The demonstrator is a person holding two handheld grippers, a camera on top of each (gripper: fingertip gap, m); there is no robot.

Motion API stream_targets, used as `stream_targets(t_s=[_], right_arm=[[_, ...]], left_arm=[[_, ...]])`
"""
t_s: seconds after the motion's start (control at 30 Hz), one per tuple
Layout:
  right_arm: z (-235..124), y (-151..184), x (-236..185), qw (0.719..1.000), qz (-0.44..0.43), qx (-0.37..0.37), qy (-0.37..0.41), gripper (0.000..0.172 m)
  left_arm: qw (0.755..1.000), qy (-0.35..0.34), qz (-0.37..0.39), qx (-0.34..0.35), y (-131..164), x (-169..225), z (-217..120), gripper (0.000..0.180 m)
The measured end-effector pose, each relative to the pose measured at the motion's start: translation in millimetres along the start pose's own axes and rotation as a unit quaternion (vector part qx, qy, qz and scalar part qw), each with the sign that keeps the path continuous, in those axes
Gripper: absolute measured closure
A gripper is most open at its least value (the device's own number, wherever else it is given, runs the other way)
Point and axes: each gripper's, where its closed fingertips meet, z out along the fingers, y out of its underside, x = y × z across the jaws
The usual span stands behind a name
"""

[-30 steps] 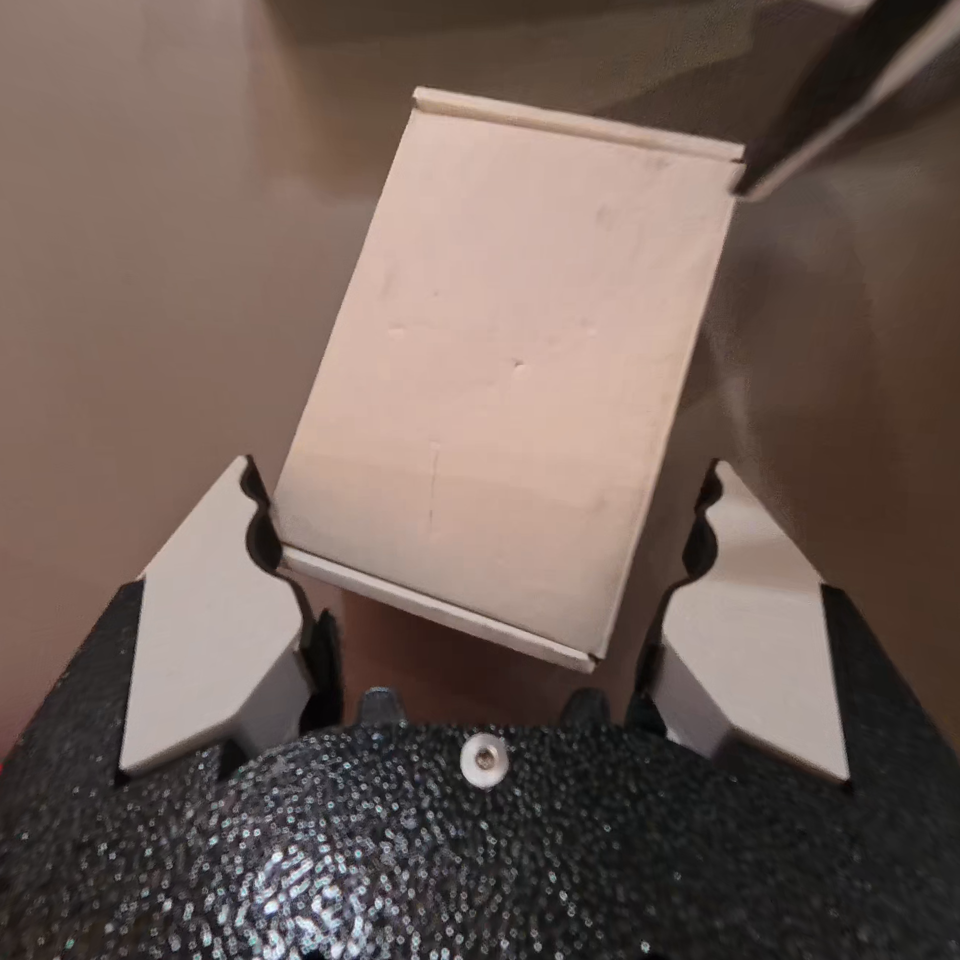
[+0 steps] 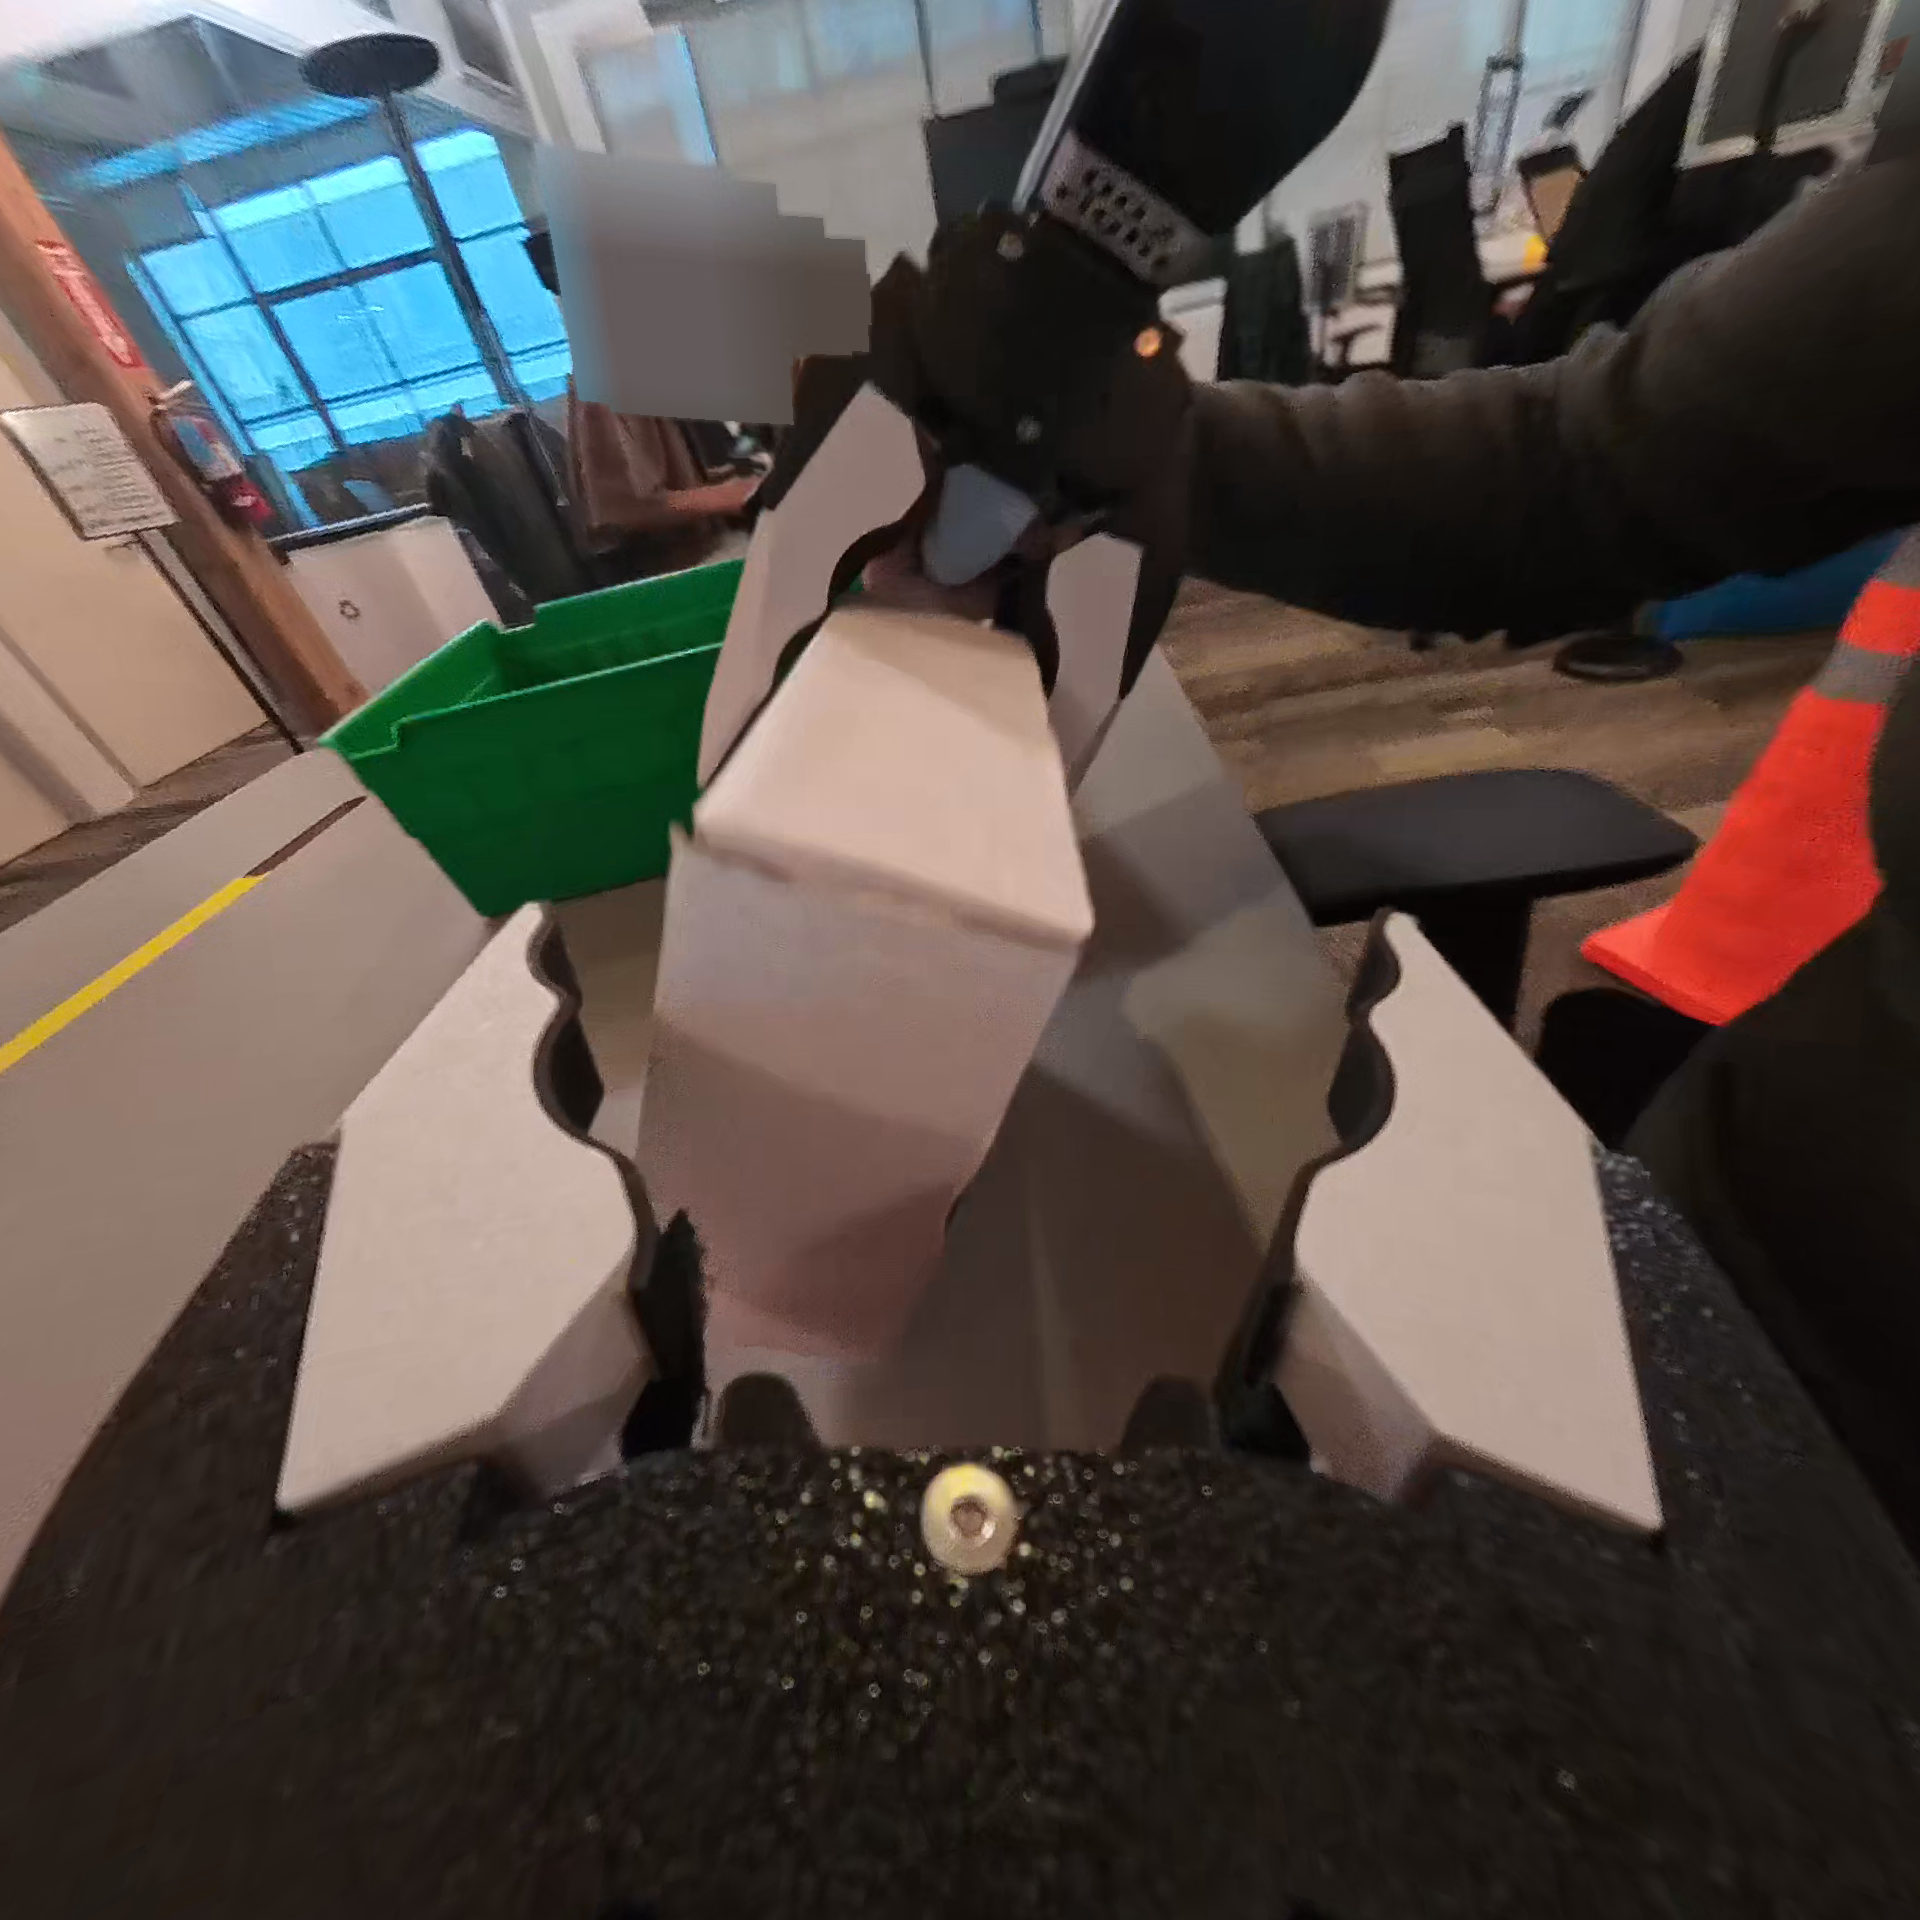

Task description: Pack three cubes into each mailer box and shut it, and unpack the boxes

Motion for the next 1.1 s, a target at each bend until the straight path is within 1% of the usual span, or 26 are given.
stream_targets(t_s=[0.07, 0.1, 0.13, 0.17, 0.2, 0.23, 0.27, 0.3, 0.37, 0.43, 0.5, 0.57, 0.67, 0.8, 0.9, 1.03, 1.1], right_arm=[[-3, 0, 2, 1.0, 0.001, 0.006, -0.005, 0.095], [-5, -1, 2, 1.0, -0.003, 0.01, -0.008, 0.095], [-6, -4, 0, 1.0, -0.005, 0.015, -0.012, 0.095], [-6, -6, -1, 1.0, -0.005, 0.02, -0.016, 0.095], [-6, -8, -2, 1.0, -0.005, 0.023, -0.018, 0.095], [-5, -9, -4, 0.999, -0.007, 0.023, -0.021, 0.095], [-4, -9, -5, 1.0, -0.01, 0.019, -0.019, 0.095], [-4, -8, -2, 1.0, -0.013, 0.013, -0.009, 0.094], [-7, -11, 3, 0.999, -0.034, -0.005, 0.022, 0.083], [-13, -22, 9, 0.996, -0.07, -0.009, 0.06, 0.08], [-21, -42, 16, 0.99, -0.099, 0.019, 0.102, 0.085], [-28, -55, 22, 0.984, -0.109, 0.037, 0.133, 0.088], [-28, -57, 26, 0.98, -0.123, 0.02, 0.154, 0.091], [-30, -63, 31, 0.977, -0.123, 0.031, 0.171, 0.099], [-29, -62, 35, 0.976, -0.124, 0.027, 0.177, 0.099], [-32, -65, 40, 0.975, -0.112, 0.039, 0.187, 0.101], [-33, -66, 45, 0.973, -0.111, 0.042, 0.2, 0.099]], left_arm=[[1.0, -0.029, -0.004, -0.007, 10, -9, 5, 0.041], [0.999, -0.047, 0.006, -0.019, 13, -15, 6, 0.049], [0.997, -0.062, 0.025, -0.026, 15, -19, 7, 0.063], [0.996, -0.072, 0.046, -0.024, 14, -20, 7, 0.085], [0.995, -0.075, 0.062, -0.018, 13, -19, 8, 0.101], [0.995, -0.069, 0.072, -0.015, 12, -16, 8, 0.103], [0.995, -0.067, 0.072, -0.015, 13, -15, 8, 0.104], [0.996, -0.065, 0.055, -0.016, 13, -15, 7, 0.105], [0.998, -0.055, 0.004, -0.018, 13, -15, 6, 0.105], [0.998, -0.054, -0.022, -0.021, 16, -17, 5, 0.106], [0.997, -0.055, -0.044, -0.032, 20, -20, 5, 0.106], [0.996, -0.055, -0.06, -0.039, 24, -21, 5, 0.106], [0.994, -0.059, -0.083, -0.036, 25, -24, 4, 0.106], [0.993, -0.063, -0.098, -0.029, 23, -28, 0, 0.106], [0.991, -0.07, -0.107, -0.027, 24, -30, -1, 0.106], [0.99, -0.075, -0.115, -0.011, 19, -33, -3, 0.106], [0.989, -0.081, -0.121, -0.007, 18, -36, -4, 0.106]])
